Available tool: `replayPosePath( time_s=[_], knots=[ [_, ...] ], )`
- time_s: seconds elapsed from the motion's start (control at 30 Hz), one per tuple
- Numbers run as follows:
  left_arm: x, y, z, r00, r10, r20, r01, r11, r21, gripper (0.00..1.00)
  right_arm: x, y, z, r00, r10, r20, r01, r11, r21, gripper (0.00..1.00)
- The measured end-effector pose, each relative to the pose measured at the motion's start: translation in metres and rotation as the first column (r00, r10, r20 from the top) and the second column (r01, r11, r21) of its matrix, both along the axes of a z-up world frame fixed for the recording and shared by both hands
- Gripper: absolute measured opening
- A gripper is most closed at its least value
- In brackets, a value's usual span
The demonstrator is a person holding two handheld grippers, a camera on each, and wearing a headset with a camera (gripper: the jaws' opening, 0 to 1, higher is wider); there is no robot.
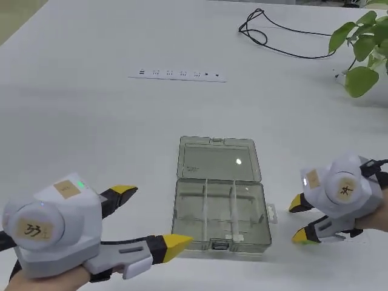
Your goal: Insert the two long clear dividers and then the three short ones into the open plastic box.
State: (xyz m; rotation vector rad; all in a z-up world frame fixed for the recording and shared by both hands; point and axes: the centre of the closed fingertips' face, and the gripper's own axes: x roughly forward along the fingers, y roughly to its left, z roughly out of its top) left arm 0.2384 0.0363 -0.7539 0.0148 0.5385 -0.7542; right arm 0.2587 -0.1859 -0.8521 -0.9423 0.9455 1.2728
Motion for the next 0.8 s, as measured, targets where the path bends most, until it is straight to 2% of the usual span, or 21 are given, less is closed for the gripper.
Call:
replayPosePath(
  time_s=[0.17, 0.23, 0.3, 0.33, 0.37, 0.43, 0.5, 0.57, 0.63, 0.8],
  knots=[
    [0.005, 0.005, 0.003, 1.0, -0.007, 0.007, 0.007, 1.0, 0.007, 0.79, 0.002, 0.001, 0.005, 0.999, -0.032, 0.026, 0.032, 0.999, 0.011, 0.32],
    [0.007, 0.006, 0.005, 1.0, -0.004, 0.008, 0.004, 1.0, -0.004, 0.79, 0.006, 0.0, 0.009, 0.997, -0.061, 0.047, 0.061, 0.998, 0.009, 0.32],
    [0.008, 0.006, 0.007, 1.0, -0.001, 0.009, 0.001, 1.0, -0.016, 0.79, 0.008, -0.001, 0.013, 0.995, -0.079, 0.062, 0.078, 0.997, 0.023, 0.32],
    [0.008, 0.006, 0.006, 1.0, -0.006, 0.012, 0.006, 1.0, -0.007, 0.78, 0.009, 0.0, 0.017, 0.994, -0.093, 0.066, 0.09, 0.995, 0.044, 0.32],
    [0.007, 0.008, 0.002, 1.0, -0.016, 0.009, 0.016, 0.999, 0.03, 0.78, 0.01, 0.0, 0.019, 0.991, -0.111, 0.073, 0.107, 0.993, 0.053, 0.32],
    [0.005, 0.003, 0.001, 0.999, -0.043, 0.007, 0.043, 0.999, 0.023, 0.79, 0.016, -0.007, 0.022, 0.986, -0.13, 0.101, 0.127, 0.991, 0.039, 0.32],
    [0.006, 0.003, 0.0, 0.999, -0.041, 0.003, 0.04, 0.999, 0.021, 0.79, 0.02, -0.011, 0.027, 0.979, -0.168, 0.113, 0.164, 0.985, 0.049, 0.32],
    [0.008, 0.003, 0.0, 0.999, -0.037, 0.003, 0.037, 0.999, 0.018, 0.79, 0.026, -0.014, 0.037, 0.967, -0.213, 0.143, 0.204, 0.976, 0.074, 0.32],
    [0.01, 0.002, 0.002, 1.0, -0.031, 0.001, 0.031, 1.0, 0.002, 0.79, 0.028, -0.017, 0.043, 0.96, -0.225, 0.165, 0.214, 0.973, 0.081, 0.32],
    [0.011, 0.001, 0.006, 0.999, -0.043, 0.007, 0.043, 0.999, 0.001, 0.78, 0.032, -0.015, 0.059, 0.949, -0.239, 0.207, 0.221, 0.97, 0.104, 0.32]
  ],
)
